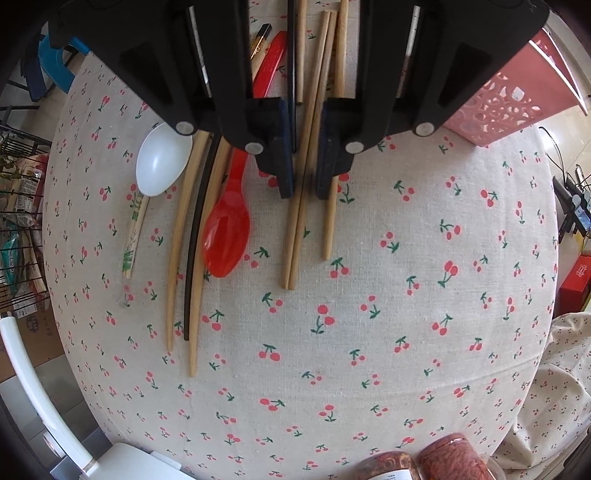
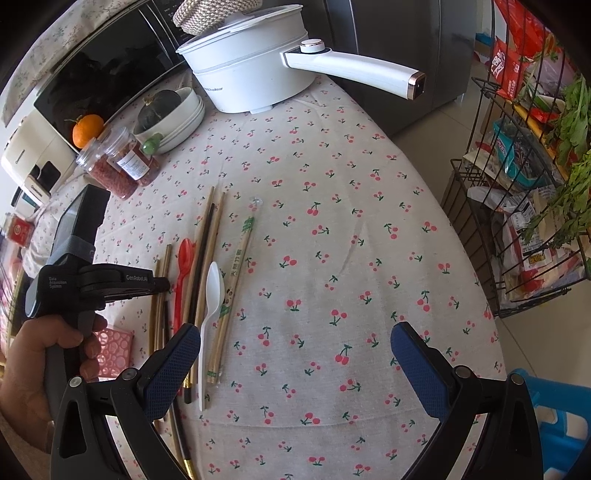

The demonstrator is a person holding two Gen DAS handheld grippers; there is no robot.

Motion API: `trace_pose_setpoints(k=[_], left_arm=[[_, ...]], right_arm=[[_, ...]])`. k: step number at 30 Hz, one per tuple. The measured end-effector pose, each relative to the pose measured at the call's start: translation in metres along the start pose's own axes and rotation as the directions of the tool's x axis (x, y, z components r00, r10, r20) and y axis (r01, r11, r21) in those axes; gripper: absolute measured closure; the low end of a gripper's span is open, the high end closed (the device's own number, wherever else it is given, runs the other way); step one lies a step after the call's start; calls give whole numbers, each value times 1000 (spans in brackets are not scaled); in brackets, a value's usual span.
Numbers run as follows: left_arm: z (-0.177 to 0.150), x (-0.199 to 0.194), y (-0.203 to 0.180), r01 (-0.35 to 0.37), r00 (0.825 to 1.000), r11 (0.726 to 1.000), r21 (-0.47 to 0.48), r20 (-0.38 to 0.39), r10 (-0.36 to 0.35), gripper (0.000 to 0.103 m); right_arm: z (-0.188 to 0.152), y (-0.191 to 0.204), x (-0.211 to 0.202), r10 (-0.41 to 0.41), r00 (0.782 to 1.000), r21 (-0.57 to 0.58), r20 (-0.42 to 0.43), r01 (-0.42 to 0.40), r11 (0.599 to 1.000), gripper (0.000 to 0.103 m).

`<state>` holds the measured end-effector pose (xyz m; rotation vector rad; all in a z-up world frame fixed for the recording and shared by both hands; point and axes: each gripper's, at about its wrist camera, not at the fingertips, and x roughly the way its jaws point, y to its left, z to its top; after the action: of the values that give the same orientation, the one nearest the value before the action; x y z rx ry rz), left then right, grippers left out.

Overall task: Organize utensils
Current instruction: 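Lift the wooden chopsticks upright with the left tool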

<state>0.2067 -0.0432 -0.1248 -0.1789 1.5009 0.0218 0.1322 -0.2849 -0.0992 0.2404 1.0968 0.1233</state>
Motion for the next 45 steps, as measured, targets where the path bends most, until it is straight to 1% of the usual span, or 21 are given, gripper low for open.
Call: trace_pose_setpoints(k=[5,6,7,8,10,12,14,15,18,20,24,26,27,29,30,32,33,35,38,41,45], left_arm=[[13,-1,-10,-9,999,1000,16,36,9,89],[13,-2,-10,-18,999,1000,23,41,17,93],[12,-3,-8,-23,998,999,24,52,21,93],[11,-6,-3,-16,997,1000,22,76,14,93],[3,-22,-12,14,990,999,44,139,-20,93],[-13,-48,-11,43,975,996,78,212,-59,93],[-30,-81,-11,72,951,989,128,289,-107,93],[-40,-98,-10,81,935,985,155,331,-129,93],[-81,-140,-3,96,875,968,231,445,-193,94],[-104,-157,2,107,834,958,267,501,-232,94],[-143,-170,27,147,771,941,304,561,-302,94],[-160,-172,42,178,737,937,300,590,-329,94],[-165,-174,51,196,730,934,298,592,-342,94],[-169,-177,58,215,719,926,311,591,-366,94],[-170,-178,62,213,710,924,319,599,-370,94],[-177,-186,74,210,694,921,329,613,-377,94],[-179,-187,81,217,689,919,329,616,-383,94],[-180,-190,95,236,681,916,326,617,-395,94],[-182,-197,115,258,661,915,312,634,-402,94],[-185,-200,127,270,645,912,309,645,-410,94],[-186,-205,138,279,630,912,301,660,-411,94]], right_arm=[[0,1,1,3,1000,-4,-2,-3,1000,0],[1,0,2,1,1000,-1,-4,-1,1000,0],[2,-1,3,-3,1000,5,-5,3,1000,0],[2,-2,4,-6,1000,13,-6,6,1000,0],[4,-3,5,-2,1000,29,-9,2,1000,0],[6,0,6,8,1000,32,-13,-7,999,0],[6,5,8,15,1000,22,-22,-15,1000,0],[5,8,10,19,999,17,-29,-19,1000,0],[2,19,13,38,998,3,-48,-38,999,0],[-1,24,14,64,997,7,-51,-64,998,0],[-6,37,18,156,986,35,-56,-154,987,1],[-9,49,23,189,980,25,-69,-187,982,13],[-11,56,27,201,976,15,-83,-201,980,17],[-16,71,39,235,963,-1,-131,-237,972,40],[-18,80,45,260,953,-4,-158,-264,964,46],[-21,97,57,299,934,-10,-197,-307,952,66],[-22,107,60,301,932,-27,-202,-312,950,68],[-21,129,64,277,942,-86,-190,-297,951,75],[-17,154,78,255,947,-127,-195,-282,951,83],[-12,168,97,231,950,-128,-209,-261,957,86],[-4,180,116,147,971,-161,-189,-179,971,88]])
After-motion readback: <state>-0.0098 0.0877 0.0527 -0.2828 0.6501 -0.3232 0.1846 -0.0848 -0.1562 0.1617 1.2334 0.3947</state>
